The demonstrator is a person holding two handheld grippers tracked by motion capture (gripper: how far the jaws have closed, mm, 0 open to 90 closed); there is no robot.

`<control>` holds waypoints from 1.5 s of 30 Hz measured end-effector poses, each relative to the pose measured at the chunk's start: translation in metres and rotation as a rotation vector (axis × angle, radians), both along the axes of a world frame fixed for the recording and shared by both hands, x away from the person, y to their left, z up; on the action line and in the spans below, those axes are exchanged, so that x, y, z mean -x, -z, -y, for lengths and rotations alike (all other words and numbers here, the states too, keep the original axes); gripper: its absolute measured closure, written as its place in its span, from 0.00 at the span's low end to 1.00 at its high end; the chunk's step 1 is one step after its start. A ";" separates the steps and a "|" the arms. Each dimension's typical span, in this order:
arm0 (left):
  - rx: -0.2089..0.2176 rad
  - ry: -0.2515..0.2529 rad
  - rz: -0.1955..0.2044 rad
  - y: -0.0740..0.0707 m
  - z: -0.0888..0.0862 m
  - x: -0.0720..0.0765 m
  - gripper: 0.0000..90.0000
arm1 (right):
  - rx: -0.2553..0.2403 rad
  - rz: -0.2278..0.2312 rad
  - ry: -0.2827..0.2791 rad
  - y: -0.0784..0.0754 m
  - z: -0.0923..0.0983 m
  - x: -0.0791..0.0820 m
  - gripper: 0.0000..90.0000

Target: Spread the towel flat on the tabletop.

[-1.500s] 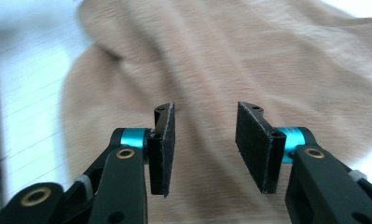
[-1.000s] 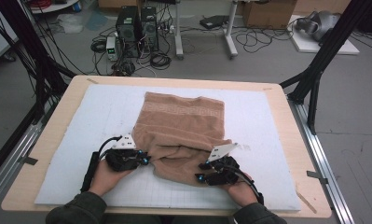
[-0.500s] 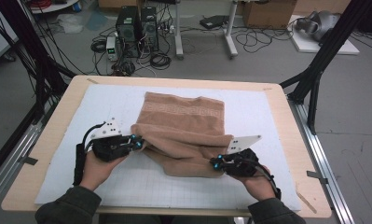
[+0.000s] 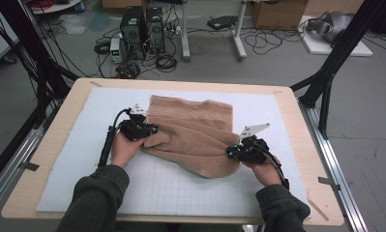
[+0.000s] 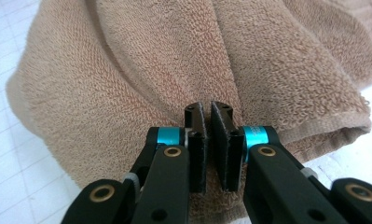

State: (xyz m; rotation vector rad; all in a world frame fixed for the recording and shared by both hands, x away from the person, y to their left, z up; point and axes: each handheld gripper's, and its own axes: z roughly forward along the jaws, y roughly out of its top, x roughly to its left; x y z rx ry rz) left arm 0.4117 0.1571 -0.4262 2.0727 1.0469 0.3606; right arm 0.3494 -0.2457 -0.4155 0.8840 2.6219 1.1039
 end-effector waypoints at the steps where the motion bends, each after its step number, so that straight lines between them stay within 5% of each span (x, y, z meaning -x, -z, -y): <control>1: 0.020 -0.004 0.002 0.000 -0.002 0.001 0.84 | -0.005 -0.010 0.002 0.001 0.001 -0.001 0.94; 7: 0.081 0.002 0.062 -0.025 -0.022 0.016 0.71 | -0.035 0.008 -0.004 -0.006 0.004 0.007 0.87; 14: 0.128 0.144 0.119 -0.046 -0.033 0.060 0.69 | -0.036 0.038 -0.017 -0.010 0.002 0.021 0.79; 20: 0.170 0.239 0.033 -0.021 -0.027 0.072 0.69 | -0.071 0.011 -0.024 -0.011 -0.002 0.022 0.63; 29: 0.042 0.289 -0.026 0.013 0.001 0.063 0.64 | -0.039 0.004 -0.039 0.005 -0.014 0.021 0.61; 34: -0.042 0.280 0.030 0.013 0.009 0.070 0.75 | -0.028 0.009 -0.037 0.009 -0.017 0.020 0.66; 37: -0.048 0.285 0.039 0.012 0.009 0.072 0.92 | -0.011 0.036 -0.024 0.012 -0.018 0.021 0.81; 41: -0.009 0.292 0.030 0.004 0.002 0.077 0.94 | -0.036 0.025 -0.008 0.010 -0.015 0.021 0.90; 45: 0.022 0.310 0.084 -0.014 -0.006 0.095 0.94 | -0.064 0.035 -0.018 0.004 -0.013 0.027 0.93</control>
